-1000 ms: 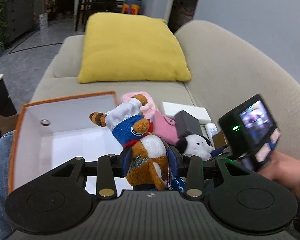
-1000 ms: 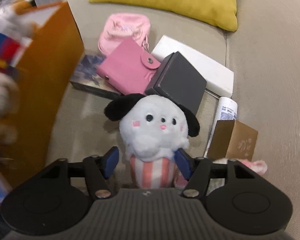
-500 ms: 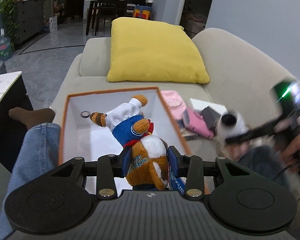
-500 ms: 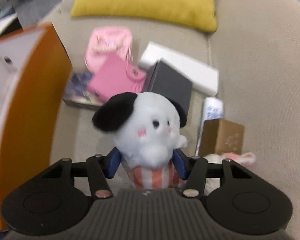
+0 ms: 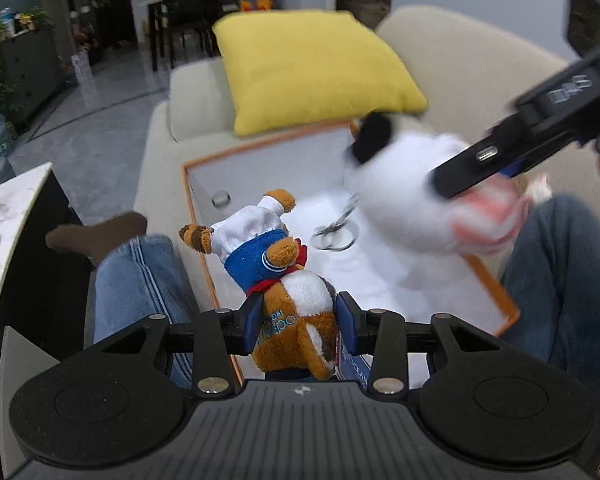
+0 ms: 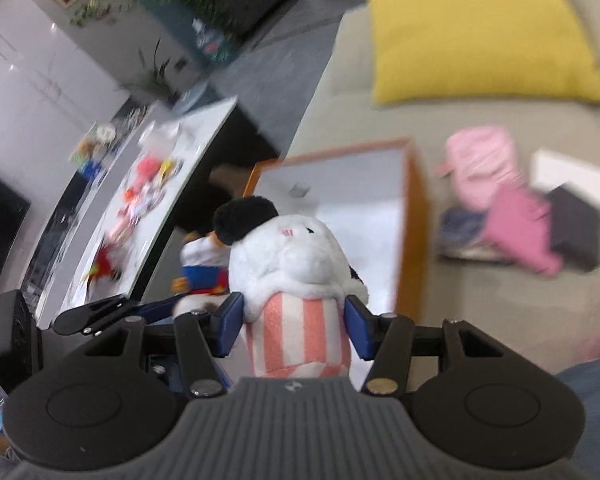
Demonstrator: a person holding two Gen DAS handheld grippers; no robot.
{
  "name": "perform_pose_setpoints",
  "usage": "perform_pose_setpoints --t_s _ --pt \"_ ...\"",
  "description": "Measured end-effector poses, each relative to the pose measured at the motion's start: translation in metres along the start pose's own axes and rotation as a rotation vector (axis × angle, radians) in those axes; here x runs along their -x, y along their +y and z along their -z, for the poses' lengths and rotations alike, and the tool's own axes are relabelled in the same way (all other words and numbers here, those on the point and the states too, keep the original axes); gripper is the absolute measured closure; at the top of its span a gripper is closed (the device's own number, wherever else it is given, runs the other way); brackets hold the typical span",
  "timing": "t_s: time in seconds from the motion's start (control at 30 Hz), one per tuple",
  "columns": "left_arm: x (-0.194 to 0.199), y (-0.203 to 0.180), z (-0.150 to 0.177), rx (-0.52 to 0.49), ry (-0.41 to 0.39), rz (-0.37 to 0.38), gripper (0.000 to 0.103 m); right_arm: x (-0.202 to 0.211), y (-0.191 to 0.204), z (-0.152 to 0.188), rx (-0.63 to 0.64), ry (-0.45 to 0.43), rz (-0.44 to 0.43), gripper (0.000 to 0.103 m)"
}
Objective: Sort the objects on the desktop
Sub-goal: 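Lower both plushes into the box and open both grippers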
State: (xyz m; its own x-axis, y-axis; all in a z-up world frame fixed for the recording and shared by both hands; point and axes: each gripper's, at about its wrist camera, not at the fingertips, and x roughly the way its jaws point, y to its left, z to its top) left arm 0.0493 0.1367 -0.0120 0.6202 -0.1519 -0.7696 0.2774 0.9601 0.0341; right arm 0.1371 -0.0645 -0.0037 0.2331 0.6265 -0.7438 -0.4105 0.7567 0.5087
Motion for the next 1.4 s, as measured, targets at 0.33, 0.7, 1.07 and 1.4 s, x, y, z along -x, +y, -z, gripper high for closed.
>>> perform_pose_setpoints --t_s 0.33,0.7,1.07,1.4 --pt "-0.039 0.002 0.011 -0.061 0.089 0.000 0.058 -0.104 0.000 0.017 -0.155 0.175 0.079 0.047" --pt "-0.065 0.010 0.014 -0.043 0.309 0.123 0.057 -0.124 0.000 0.022 -0.164 0.198 0.159 0.046" --pt "-0.075 0.007 0.006 -0.176 0.457 0.196 0.051 -0.146 -0.008 0.037 -0.159 0.323 0.143 0.045" --pt "-0.052 0.009 0.008 -0.164 0.399 0.146 0.070 -0.142 -0.010 0.041 -0.140 0.324 0.132 0.045"
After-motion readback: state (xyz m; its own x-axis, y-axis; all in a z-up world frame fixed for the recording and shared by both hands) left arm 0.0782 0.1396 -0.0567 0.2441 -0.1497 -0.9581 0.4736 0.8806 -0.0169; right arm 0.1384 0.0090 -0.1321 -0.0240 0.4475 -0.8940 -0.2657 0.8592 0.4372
